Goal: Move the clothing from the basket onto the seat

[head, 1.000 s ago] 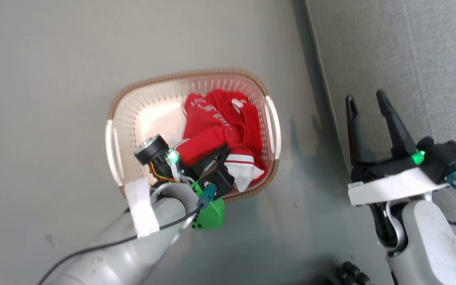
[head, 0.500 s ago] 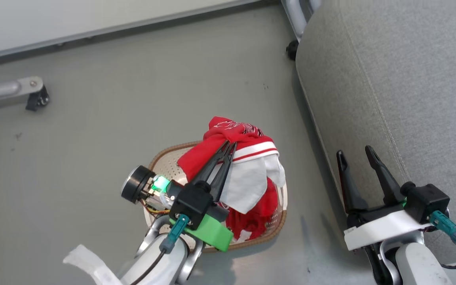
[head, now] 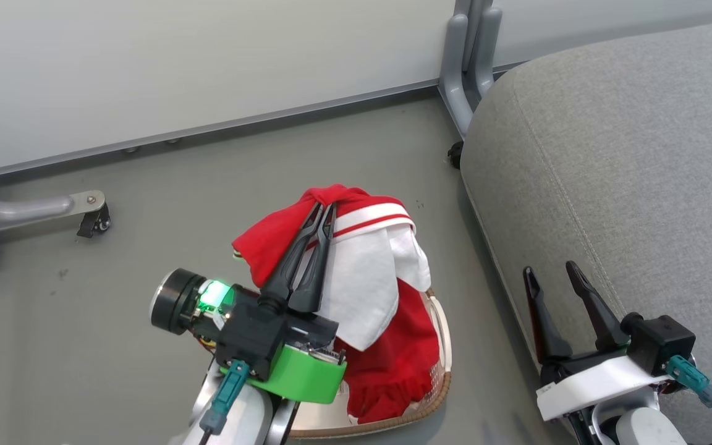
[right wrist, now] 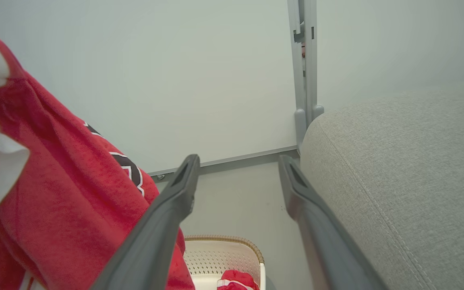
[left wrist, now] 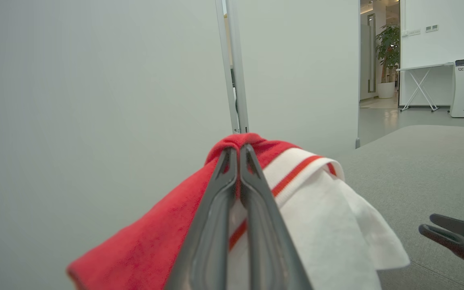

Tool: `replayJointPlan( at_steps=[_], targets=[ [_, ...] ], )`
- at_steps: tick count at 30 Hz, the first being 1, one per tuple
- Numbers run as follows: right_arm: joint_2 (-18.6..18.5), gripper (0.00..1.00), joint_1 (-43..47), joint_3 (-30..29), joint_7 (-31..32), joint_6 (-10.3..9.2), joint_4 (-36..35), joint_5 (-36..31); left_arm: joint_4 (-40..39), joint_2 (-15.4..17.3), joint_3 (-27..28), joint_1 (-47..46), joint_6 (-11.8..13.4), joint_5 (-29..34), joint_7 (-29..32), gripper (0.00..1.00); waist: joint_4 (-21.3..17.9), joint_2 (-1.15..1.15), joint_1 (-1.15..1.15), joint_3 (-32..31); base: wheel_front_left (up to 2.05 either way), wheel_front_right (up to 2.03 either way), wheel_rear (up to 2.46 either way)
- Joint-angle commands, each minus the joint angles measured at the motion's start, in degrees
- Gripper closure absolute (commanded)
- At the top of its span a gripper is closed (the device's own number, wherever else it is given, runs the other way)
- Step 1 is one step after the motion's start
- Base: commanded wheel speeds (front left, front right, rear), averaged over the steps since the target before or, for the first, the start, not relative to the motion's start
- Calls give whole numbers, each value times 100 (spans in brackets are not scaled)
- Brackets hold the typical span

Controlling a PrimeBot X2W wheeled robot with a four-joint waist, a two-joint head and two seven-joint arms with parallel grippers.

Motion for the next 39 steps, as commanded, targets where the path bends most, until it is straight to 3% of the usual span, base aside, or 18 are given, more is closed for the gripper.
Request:
replayJointPlan(
  at_steps=[1, 17, 27, 32, 39],
  targets=[
    [-24, 0, 68, 14, -1, -8, 11, 33, -99, -18, 80, 85, -58, 96, -21, 100, -7, 20, 0, -92, 0, 0, 0],
    [-23, 0, -52, 378, -1, -8, -149, -79, -371, -162, 344, 19, -461, 236, -21, 100, 37, 20, 0, -147, 0, 0, 0],
    [-35, 0, -591, 1571, -1, -8, -299, -115, -460, -211, 92, -176, -680, 196, -21, 100, 148, 20, 0, -120, 0, 0, 0],
    [-279, 0, -832, 2267, -1, -8, -214, 172, -523, -222, -109, -233, -740, 124, -21, 100, 238, 20, 0, -148, 0, 0, 0],
    [-405, 0, -923, 2592, -2, -8, 309, 269, -767, -227, -407, -273, -709, -43, -21, 100, 384, 20, 0, -211, 0, 0, 0]
  ],
)
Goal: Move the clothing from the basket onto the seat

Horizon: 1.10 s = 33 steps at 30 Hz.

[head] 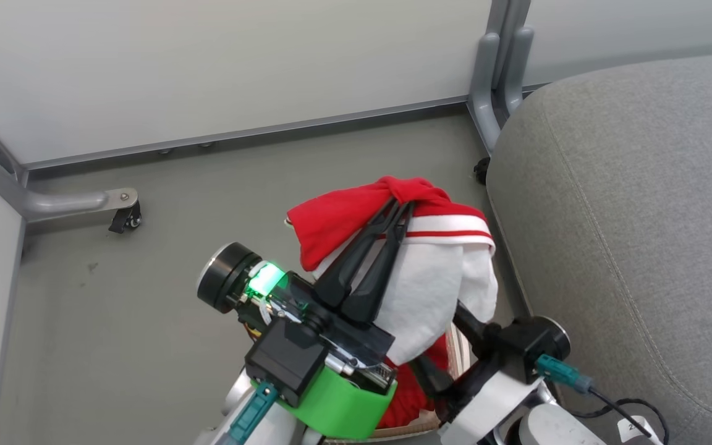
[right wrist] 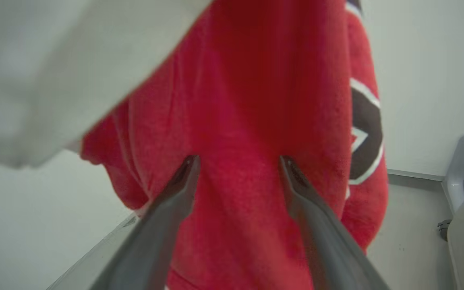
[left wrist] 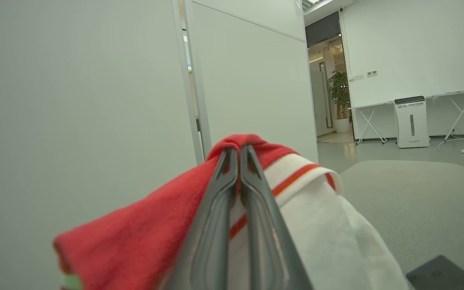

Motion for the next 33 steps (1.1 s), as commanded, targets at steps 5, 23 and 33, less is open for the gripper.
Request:
replayJointPlan(
  at_steps=[5, 23, 33],
  targets=[
    [-13, 0, 4, 91, -2, -8, 424, -43, -153, -6, -114, -118, 86, -77, -21, 100, 82, 20, 0, -77, 0, 0, 0],
    [17, 0, -99, -72, -3, -8, 145, -417, -83, -7, -108, -67, 77, -23, -21, 100, 71, 20, 0, -119, 0, 0, 0],
    [-503, 0, 67, -402, -2, -8, -1150, -819, 79, -7, 47, 20, -27, 120, -21, 100, 49, 20, 0, -87, 0, 0, 0]
  ],
)
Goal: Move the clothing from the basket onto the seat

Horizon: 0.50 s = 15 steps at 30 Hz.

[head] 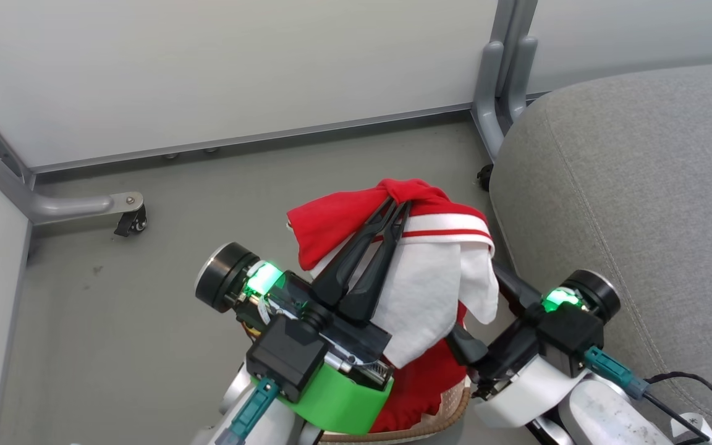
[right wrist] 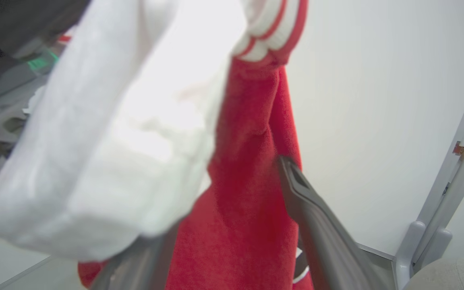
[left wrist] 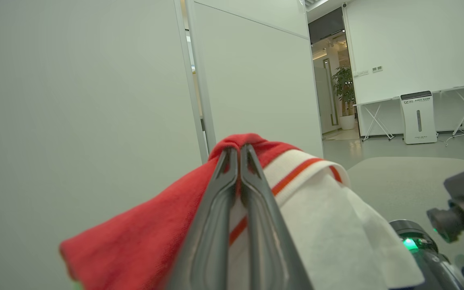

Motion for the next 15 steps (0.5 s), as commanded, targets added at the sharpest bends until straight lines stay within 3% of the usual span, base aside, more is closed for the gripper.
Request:
replayJointPlan(
  at_steps=[1, 15],
  targets=[
    [-74, 0, 58, -16, -1, -8, -71, -84, -10, -5, 31, 32, -45, 36, -21, 100, -9, 19, 0, 0, 0, 0, 0],
    [-62, 0, 18, -188, -1, -8, -399, -342, 348, -4, 82, -20, 108, -93, -20, 100, 91, 19, 0, -49, 0, 0, 0]
  ],
)
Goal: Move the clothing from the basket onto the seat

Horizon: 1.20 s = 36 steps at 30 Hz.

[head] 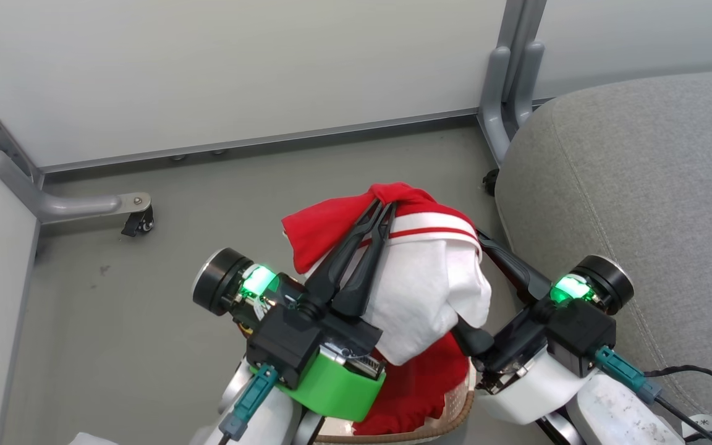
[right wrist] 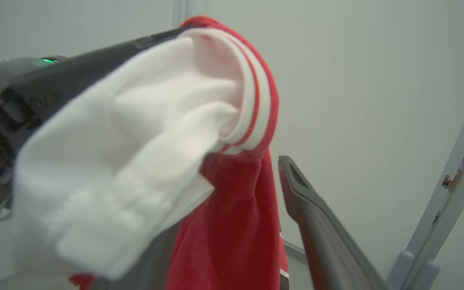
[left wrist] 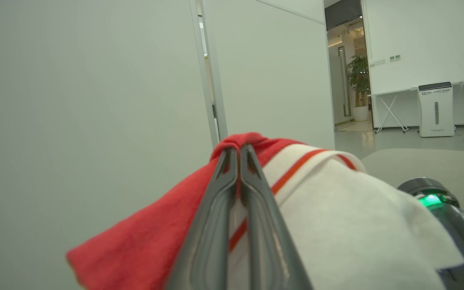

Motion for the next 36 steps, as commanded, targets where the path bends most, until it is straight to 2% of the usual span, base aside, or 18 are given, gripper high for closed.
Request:
replayJointPlan(
  at_steps=[1, 10, 16, 19, 21, 22, 29, 36],
  targets=[
    [-33, 0, 32, -19, -1, -8, 23, -43, 6, -3, -18, -45, -19, -9, -20, 100, 16, 19, 0, 1, 0, 0, 0],
    [-138, 0, -239, 288, -2, -8, 720, 476, -536, -1, -305, -166, -392, -167, -17, 100, 50, 19, 0, -7, 0, 0, 0],
    [-100, 0, -384, 510, -2, -8, 1393, 871, -672, -1, -386, -182, -450, -242, -14, 100, 94, 19, 0, -18, 0, 0, 0],
    [-128, 0, -443, 836, -1, -8, 1807, 1104, -695, -1, -401, -192, -471, -291, -14, 100, 121, 19, 0, -6, 0, 0, 0],
    [-144, 78, -493, 1047, -2, -8, 1975, 1214, -655, -1, -401, -167, -482, -278, -14, 100, 136, 19, 0, 4, 0, 0, 0],
    [-145, 100, -495, 1123, -1, -8, 2034, 1275, -633, -1, -396, -158, -484, -270, -14, 100, 141, 19, 0, 11, 0, 0, 0],
    [-145, 100, -404, 1217, -1, -8, 2071, 1432, -430, 2, -359, -111, -499, -184, -13, 100, 118, 19, 0, 79, 0, 0, 0],
    [-63, 100, -207, 1043, -1, -8, 2043, 1478, -266, 6, -330, -97, -500, -143, -14, 100, 45, 19, 0, 74, 0, 0, 0]
  ],
)
